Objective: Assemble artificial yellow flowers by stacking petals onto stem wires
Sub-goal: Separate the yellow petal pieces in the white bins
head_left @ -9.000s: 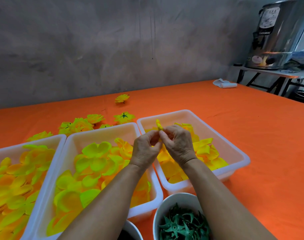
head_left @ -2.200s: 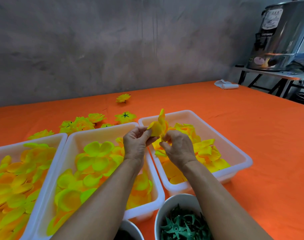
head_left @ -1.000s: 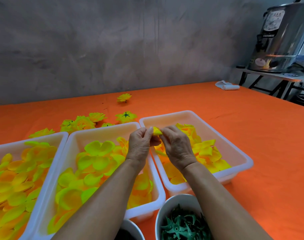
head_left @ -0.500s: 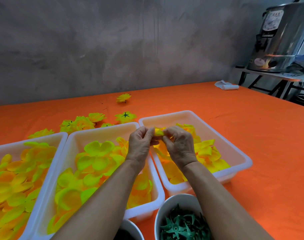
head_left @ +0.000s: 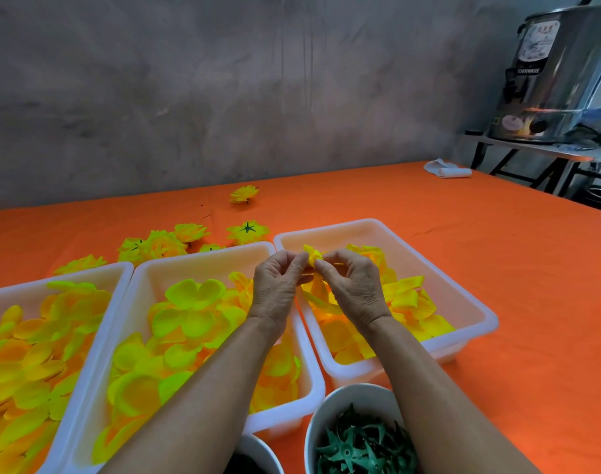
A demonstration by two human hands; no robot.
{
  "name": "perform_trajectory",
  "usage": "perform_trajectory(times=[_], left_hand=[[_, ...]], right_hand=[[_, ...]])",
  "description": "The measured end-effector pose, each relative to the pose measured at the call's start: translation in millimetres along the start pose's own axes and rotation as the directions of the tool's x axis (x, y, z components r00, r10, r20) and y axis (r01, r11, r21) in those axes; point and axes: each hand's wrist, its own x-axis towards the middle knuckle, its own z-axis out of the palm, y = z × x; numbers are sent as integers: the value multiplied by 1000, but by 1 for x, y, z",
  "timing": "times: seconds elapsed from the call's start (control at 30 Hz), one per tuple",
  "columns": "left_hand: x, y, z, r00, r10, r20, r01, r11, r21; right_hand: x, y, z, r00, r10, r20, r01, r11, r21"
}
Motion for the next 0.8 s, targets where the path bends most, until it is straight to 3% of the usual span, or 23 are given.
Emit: perform_trajectory(times=[0.23, 0.53, 0.8], left_hand=[[-1, 2, 0, 1000, 8, -6, -8, 1000, -7], [2, 5, -3, 999, -54, 3, 54, 996, -67], [-1, 5, -4, 991, -22, 135, 12, 997, 71]], right_hand=[[-1, -4, -4, 996, 89, 29, -92, 987, 130], [-1, -5, -3, 987, 157, 37, -161, 973, 164], [1, 1, -5, 943, 331, 40, -330, 908, 257]])
